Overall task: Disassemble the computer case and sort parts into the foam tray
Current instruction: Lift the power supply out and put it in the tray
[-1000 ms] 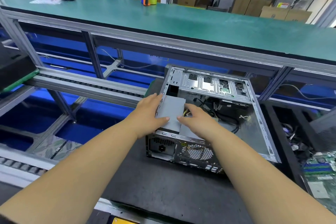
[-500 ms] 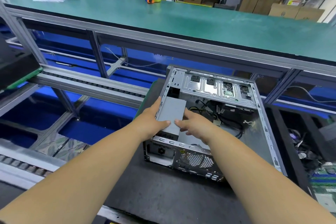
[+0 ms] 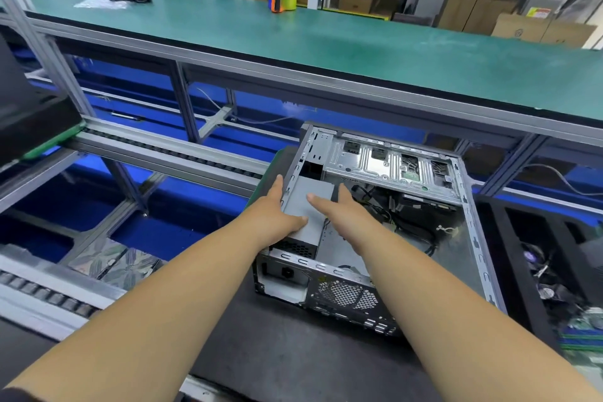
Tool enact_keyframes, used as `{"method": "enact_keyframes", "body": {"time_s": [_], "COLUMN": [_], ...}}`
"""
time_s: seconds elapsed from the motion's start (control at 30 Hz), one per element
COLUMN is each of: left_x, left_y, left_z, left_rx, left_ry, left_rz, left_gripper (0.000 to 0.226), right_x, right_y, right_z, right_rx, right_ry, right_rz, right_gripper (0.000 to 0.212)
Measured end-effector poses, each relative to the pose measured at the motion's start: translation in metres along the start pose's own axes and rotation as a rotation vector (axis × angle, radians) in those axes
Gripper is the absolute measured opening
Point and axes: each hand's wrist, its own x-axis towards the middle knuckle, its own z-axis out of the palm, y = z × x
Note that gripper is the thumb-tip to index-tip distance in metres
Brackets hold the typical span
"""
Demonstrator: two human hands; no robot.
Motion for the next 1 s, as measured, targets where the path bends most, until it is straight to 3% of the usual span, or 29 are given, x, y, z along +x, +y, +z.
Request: {"method": "enact_keyframes", "body": {"time_s": [0.07, 0.17, 0.23, 0.47, 0.73, 0.87, 1.0], "left_x": [-0.001, 0.000, 0.001, -0.002, -0.001, -0.001, 0.000], "left_y": [0.001, -0.001, -0.002, 0.000, 0.000, 0.000, -0.001], "left_z": [0.006, 0.010, 0.009, 0.008, 0.008, 0.009, 0.010], "left_rx": [-0.003, 0.013, -0.028, -0.091, -0.091, -0.052, -0.015], "left_ry": [0.046, 0.099, 0.098, 0.092, 0.110, 0.125, 0.145], "left_rz": [-0.005, 0.002, -0.004, 0.010, -0.026, -0.004, 0.000], "left_gripper": [0.097, 0.088, 0.083, 0.099, 0.105, 0.096, 0.087], "right_x": [0.006, 0.011, 0.013, 0.012, 0.014, 0.014, 0.018], "right_y": [0.002, 0.007, 0.008, 0.014, 0.013, 0.014, 0.016], "right_z": [0.004, 0.005, 0.002, -0.008, -0.009, -0.007, -0.002], "right_rx": [0.026, 0.051, 0.034, 0.068, 0.130, 0.089, -0.014], "right_ry": [-0.043, -0.163, -0.188, -0.217, -0.211, -0.189, -0.126], "right_rz": [0.079, 0.122, 0.095, 0.106, 0.110, 0.068, 0.006], "right_gripper": [0.105, 0.069, 0.056, 0.030, 0.045, 0.051, 0.070]}}
